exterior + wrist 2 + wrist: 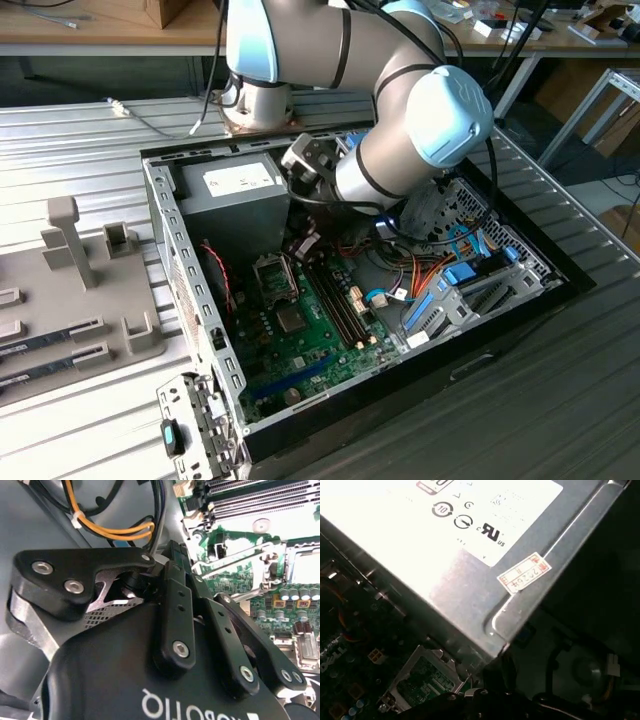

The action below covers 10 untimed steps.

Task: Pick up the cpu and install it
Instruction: 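Close the cpu cover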

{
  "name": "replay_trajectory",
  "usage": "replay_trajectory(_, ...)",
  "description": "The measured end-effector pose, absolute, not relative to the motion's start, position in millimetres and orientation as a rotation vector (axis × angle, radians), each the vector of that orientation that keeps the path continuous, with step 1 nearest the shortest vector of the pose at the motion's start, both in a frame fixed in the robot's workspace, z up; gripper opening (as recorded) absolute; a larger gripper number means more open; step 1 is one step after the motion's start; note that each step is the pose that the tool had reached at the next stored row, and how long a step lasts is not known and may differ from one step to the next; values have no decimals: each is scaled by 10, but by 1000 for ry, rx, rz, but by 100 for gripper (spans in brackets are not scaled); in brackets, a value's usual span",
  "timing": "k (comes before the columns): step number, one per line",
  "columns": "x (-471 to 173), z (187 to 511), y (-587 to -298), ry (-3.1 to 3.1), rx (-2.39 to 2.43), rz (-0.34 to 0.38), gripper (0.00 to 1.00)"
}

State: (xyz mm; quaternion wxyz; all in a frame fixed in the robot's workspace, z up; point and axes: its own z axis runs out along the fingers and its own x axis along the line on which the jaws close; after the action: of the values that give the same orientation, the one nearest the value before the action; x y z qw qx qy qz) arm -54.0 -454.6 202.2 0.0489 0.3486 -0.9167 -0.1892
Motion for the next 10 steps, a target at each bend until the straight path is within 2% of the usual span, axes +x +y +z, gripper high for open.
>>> replay_trajectory(10,-564,2019,-4604,-2794,1062,-576,11)
